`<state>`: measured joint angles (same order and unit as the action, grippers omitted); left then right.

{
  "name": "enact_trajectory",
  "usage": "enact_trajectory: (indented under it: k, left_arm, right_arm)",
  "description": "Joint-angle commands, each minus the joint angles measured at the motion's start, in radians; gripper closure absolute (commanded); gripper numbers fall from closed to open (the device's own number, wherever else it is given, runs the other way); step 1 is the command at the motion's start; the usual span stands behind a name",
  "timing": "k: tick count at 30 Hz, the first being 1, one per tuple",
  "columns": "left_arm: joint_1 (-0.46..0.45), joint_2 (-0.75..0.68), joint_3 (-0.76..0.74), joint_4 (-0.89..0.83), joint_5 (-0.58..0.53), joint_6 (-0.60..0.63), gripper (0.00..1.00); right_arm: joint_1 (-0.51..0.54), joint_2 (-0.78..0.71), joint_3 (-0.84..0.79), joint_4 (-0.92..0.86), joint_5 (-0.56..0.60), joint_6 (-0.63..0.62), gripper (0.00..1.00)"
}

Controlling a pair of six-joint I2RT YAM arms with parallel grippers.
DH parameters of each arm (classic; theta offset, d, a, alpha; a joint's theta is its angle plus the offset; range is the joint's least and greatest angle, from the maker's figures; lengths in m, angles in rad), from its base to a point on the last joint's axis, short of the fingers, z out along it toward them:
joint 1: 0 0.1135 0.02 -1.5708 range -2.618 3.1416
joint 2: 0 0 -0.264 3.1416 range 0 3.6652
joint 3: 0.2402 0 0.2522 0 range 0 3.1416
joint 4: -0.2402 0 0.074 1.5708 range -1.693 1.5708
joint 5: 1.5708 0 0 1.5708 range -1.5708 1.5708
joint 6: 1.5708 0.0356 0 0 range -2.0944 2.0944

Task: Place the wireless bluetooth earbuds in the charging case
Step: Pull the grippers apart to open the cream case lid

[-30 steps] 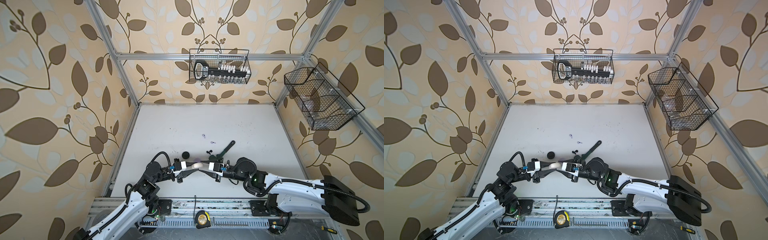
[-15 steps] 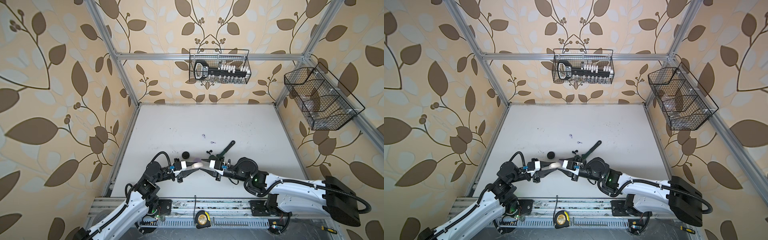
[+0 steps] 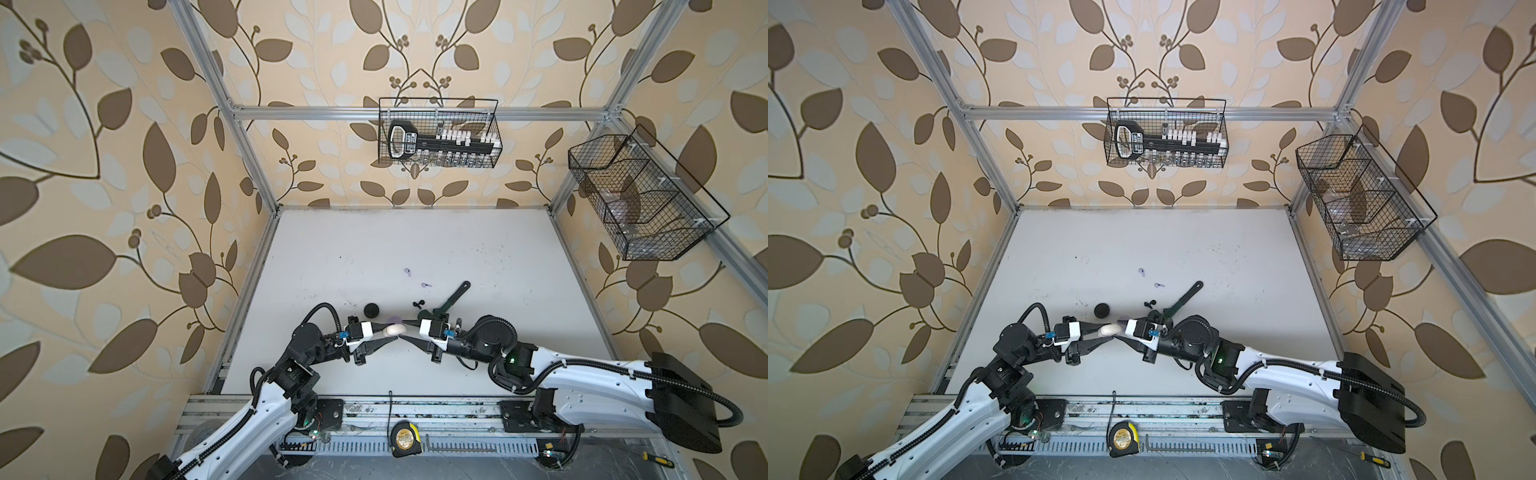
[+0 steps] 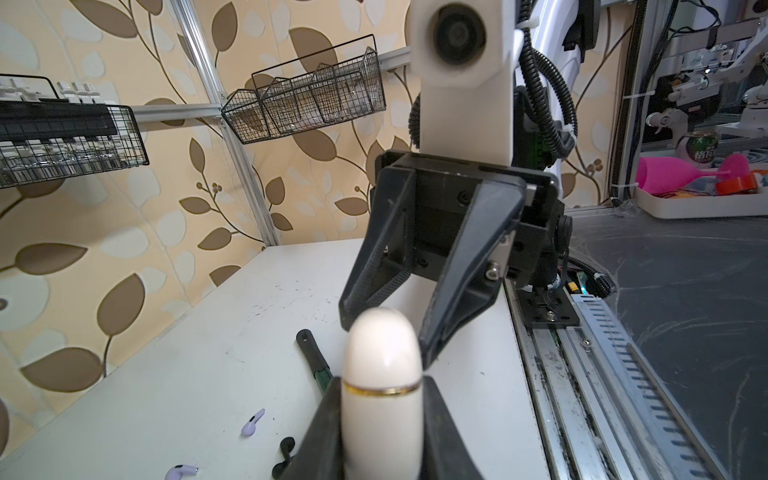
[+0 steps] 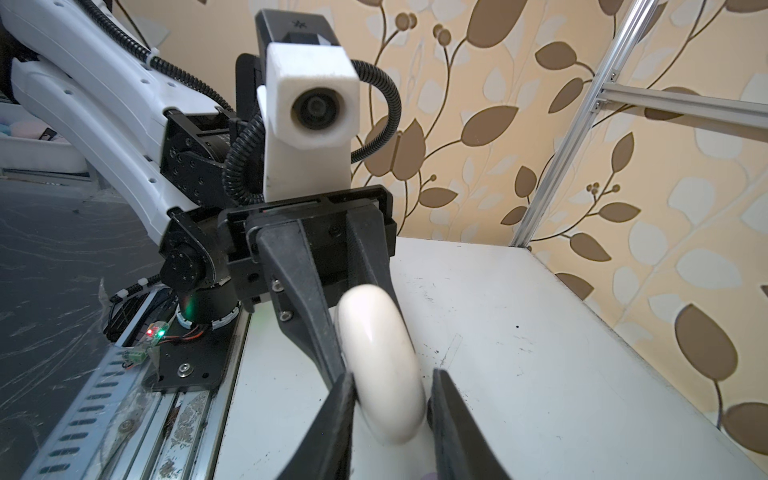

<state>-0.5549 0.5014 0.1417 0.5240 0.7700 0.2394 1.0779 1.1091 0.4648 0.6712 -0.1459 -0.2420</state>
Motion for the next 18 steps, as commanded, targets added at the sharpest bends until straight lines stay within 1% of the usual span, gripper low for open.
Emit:
enact_trajectory:
  k: [1, 18]
  left_arm:
    - [-0.009, 0.0, 0.01, 0.016, 0.08, 0.008, 1.0]
    - [-0.011, 0.002, 0.012, 0.013, 0.08, 0.008, 1.0]
  right_arm:
    - [-0.022, -0.025, 0.04, 0.071, 0.094, 0.019, 0.67]
    - [-0.033, -0.03, 0.041, 0.08, 0.094, 0.055, 0.63]
